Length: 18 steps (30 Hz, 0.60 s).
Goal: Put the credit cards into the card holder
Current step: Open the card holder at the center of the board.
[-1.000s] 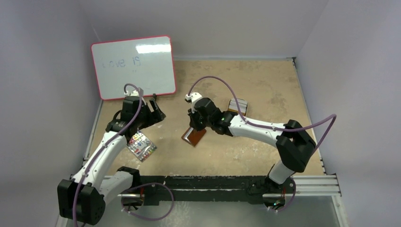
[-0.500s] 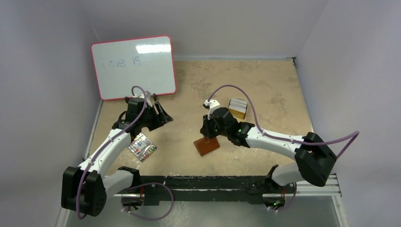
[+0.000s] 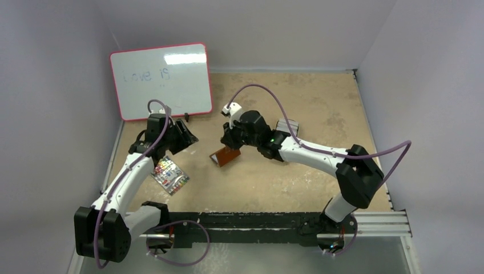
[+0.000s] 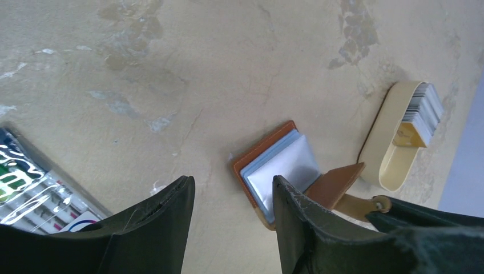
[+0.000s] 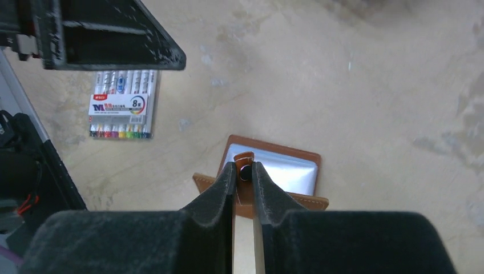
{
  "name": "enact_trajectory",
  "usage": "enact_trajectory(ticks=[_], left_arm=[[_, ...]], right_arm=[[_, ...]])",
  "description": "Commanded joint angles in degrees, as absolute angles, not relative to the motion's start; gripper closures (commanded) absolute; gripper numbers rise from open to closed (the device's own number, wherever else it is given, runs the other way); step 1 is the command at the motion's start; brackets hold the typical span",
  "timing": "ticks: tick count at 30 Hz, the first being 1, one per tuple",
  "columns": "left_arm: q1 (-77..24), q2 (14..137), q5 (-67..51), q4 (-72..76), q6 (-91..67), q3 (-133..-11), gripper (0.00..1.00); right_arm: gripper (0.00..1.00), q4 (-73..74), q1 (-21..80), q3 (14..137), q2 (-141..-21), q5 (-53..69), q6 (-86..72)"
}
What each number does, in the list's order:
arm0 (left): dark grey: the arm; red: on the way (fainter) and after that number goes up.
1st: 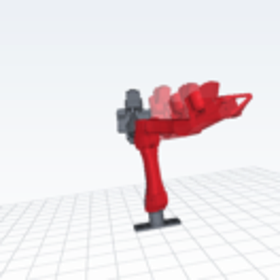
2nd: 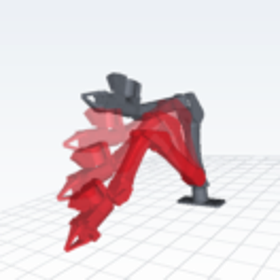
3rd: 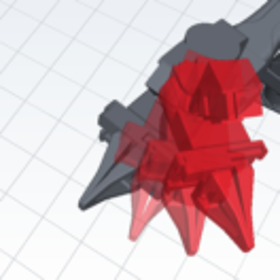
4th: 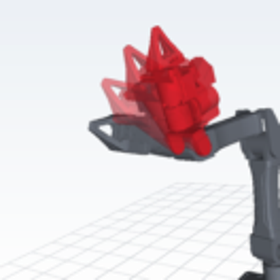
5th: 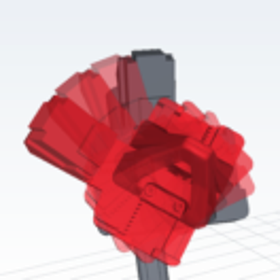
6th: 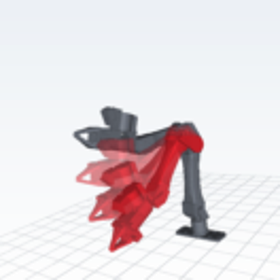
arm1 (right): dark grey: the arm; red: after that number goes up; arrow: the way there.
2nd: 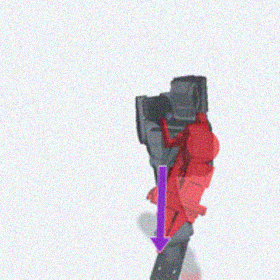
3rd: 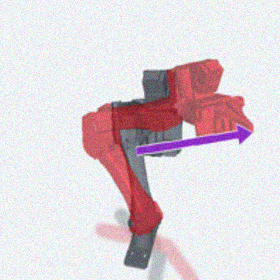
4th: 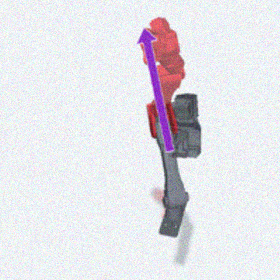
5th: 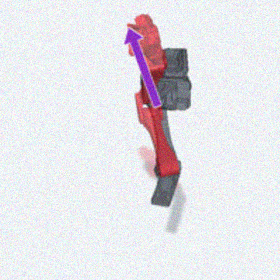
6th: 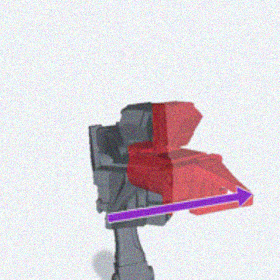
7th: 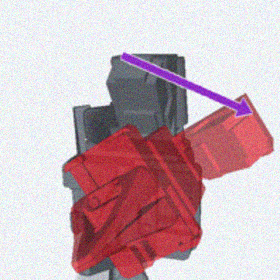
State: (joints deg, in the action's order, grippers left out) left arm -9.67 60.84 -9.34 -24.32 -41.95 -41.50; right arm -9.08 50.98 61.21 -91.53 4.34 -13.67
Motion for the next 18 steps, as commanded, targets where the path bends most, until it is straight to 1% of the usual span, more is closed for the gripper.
enact_trajectory(ticks=[1, 3, 6, 12, 15, 18], left_arm=[[-8.6, 60.3, -8.5, -25.0, -39.5, -42.8, 0.48], [-8.7, 59.4, -8.7, -23.9, -39.4, -42.2, 0.46], [-9.0, 59.7, -10.6, -23.0, -39.1, -41.3, 0.45], [-11.0, 62.7, -11.8, -20.6, -40.5, -39.5, 0.45], [-11.4, 63.1, -13.2, -18.4, -41.4, -38.7, 0.45], [-11.5, 64.9, -18.0, -13.5, -42.9, -37.4, 0.45]], right_arm=[[0.87, -11.4, 51.0, 65.7, -92.2, 8.1, -3.2], [0.87, -12.3, 50.9, 63.4, -91.2, 8.0, -3.3], [0.86, -16.8, 51.0, 55.5, -88.3, 7.7, -5.9], [0.86, -26.8, 50.9, 40.8, -82.5, 1.4, -14.7], [0.86, -29.7, 50.9, 35.8, -79.3, -0.7, -16.2], [0.86, -31.1, 50.9, 32.7, -76.5, -1.9, -16.9]])
